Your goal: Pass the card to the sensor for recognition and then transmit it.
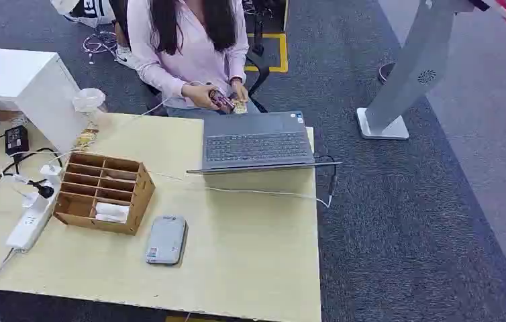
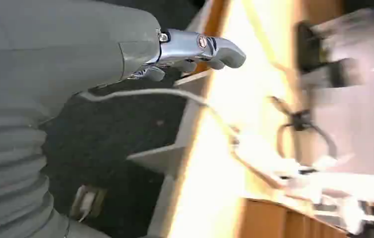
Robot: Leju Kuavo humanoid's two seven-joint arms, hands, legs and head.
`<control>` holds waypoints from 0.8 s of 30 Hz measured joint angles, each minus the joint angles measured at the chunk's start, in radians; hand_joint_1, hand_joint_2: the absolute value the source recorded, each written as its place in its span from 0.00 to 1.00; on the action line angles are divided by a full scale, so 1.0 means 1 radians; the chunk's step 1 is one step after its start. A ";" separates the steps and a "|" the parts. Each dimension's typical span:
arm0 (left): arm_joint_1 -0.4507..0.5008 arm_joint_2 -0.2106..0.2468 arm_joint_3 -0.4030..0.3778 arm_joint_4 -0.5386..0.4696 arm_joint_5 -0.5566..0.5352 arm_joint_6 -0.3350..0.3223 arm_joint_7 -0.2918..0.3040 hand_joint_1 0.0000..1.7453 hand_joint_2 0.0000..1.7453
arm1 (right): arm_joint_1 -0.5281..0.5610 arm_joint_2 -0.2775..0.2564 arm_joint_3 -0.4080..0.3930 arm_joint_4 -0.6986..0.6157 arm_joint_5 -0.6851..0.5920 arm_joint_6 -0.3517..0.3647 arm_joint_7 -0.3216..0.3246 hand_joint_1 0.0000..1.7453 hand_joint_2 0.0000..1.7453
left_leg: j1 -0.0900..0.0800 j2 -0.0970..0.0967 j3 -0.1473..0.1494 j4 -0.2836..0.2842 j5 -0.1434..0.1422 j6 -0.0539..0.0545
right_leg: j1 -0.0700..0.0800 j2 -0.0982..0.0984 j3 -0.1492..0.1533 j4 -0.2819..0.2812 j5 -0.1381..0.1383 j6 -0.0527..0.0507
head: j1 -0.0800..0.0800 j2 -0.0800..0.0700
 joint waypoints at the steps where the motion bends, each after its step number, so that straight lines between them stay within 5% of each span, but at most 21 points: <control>1: -0.001 0.005 -0.017 -0.012 -0.010 0.023 -0.002 0.00 1.00 | 0.000 0.001 0.000 0.000 0.011 0.000 -0.002 0.00 0.00 | 0.000 0.000 0.000 0.000 0.000 0.000 | 0.000 0.000 0.000 0.000 0.000 0.000 | 0.000 0.000; 12: -0.051 0.085 -0.224 -0.089 -0.149 0.325 -0.011 0.00 1.00 | -0.006 0.006 0.000 0.008 0.126 0.017 -0.026 0.00 0.00 | 0.000 0.000 0.001 0.000 0.000 0.000 | 0.000 0.000 0.001 0.000 0.000 0.000 | 0.000 0.000; 24: -0.230 0.182 -0.397 0.010 -0.370 0.543 0.089 0.00 1.00 | -0.013 0.009 0.002 0.014 0.197 0.034 -0.043 0.00 0.00 | 0.000 0.000 0.001 0.000 0.000 0.000 | 0.000 0.001 0.000 0.000 0.000 0.000 | 0.000 0.000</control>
